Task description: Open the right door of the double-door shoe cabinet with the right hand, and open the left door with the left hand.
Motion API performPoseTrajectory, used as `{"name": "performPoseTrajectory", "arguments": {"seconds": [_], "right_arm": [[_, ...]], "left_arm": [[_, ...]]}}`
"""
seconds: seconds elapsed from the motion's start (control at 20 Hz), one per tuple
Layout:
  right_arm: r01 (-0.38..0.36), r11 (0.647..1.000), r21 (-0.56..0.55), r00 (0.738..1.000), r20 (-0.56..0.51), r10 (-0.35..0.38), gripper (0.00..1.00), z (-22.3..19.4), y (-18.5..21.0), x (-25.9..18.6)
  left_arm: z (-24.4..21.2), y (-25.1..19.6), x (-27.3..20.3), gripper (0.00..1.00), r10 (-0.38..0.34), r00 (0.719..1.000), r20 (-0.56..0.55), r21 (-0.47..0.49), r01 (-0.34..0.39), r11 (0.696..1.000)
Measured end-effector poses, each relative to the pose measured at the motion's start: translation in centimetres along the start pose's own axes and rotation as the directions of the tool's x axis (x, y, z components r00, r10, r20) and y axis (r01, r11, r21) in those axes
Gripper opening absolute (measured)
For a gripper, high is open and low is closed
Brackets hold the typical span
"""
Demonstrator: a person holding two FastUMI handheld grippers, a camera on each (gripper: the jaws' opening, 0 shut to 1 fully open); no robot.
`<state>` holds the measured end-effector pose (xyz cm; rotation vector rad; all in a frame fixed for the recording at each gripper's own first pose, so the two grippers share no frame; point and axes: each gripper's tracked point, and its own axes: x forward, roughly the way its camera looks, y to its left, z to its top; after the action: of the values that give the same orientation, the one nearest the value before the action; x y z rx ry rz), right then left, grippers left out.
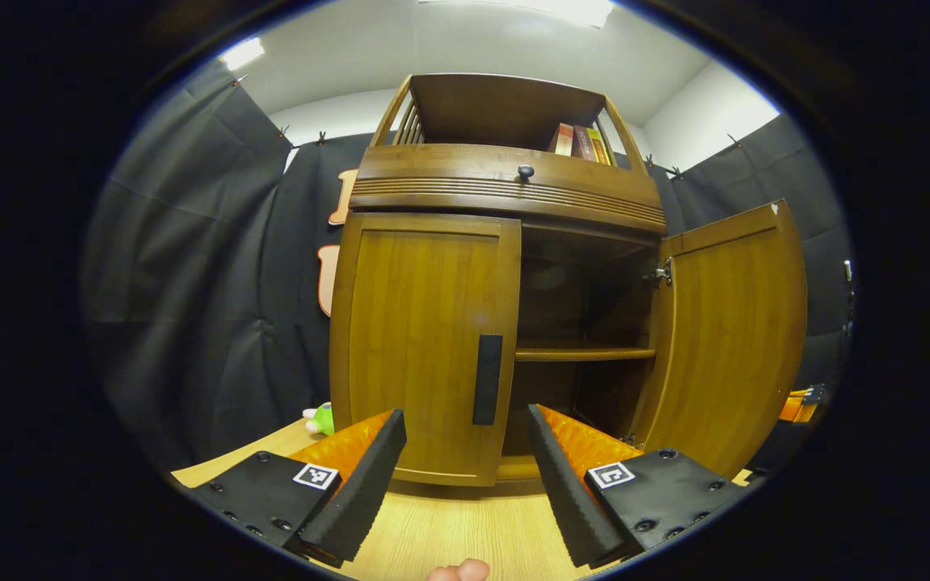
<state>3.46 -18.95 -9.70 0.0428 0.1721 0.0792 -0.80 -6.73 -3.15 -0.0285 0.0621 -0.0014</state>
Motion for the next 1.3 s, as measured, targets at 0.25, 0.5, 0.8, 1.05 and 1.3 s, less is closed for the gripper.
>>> {"name": "performPoseTrajectory", "arguments": {"seconds": [0.25, 0.5, 0.8, 1.05, 1.3], "right_arm": [[0.033, 0.999, 0.016, 0.999, 0.034, -0.034, 0.06, 3.7, 2.4, -4.8], [0.037, 0.996, 0.080, 0.999, 0.004, -0.037, 0.06, 3.6, 6.9, -7.2], [0.010, 0.998, 0.067, 1.000, 0.006, -0.011, 0.16, 3.1, 11.2, -7.3], [-0.010, 0.997, 0.082, 1.000, 0.020, 0.009, 0.86, 3.3, 12.6, -6.8], [0.004, 0.997, 0.078, 1.000, 0.011, -0.005, 0.92, 2.9, 12.5, -6.8]], "left_arm": [[-0.6, -1.0, 2.8, 0.95, -0.028, 0.999, -0.030, 0.023, 0.028, 0.999], [-0.4, -2.5, 8.0, 0.95, -0.070, 0.998, -0.002, 0.061, 0.070, 0.996], [-1.1, -3.9, 13.7, 0.95, -0.096, 0.995, 0.000, 0.087, 0.096, 0.992], [-0.7, -3.5, 16.1, 0.95, -0.085, 0.996, 0.021, 0.082, 0.083, 0.993], [-1.0, -2.7, 18.5, 0.95, -0.068, 0.998, 0.016, 0.099, 0.066, 0.993]]}}
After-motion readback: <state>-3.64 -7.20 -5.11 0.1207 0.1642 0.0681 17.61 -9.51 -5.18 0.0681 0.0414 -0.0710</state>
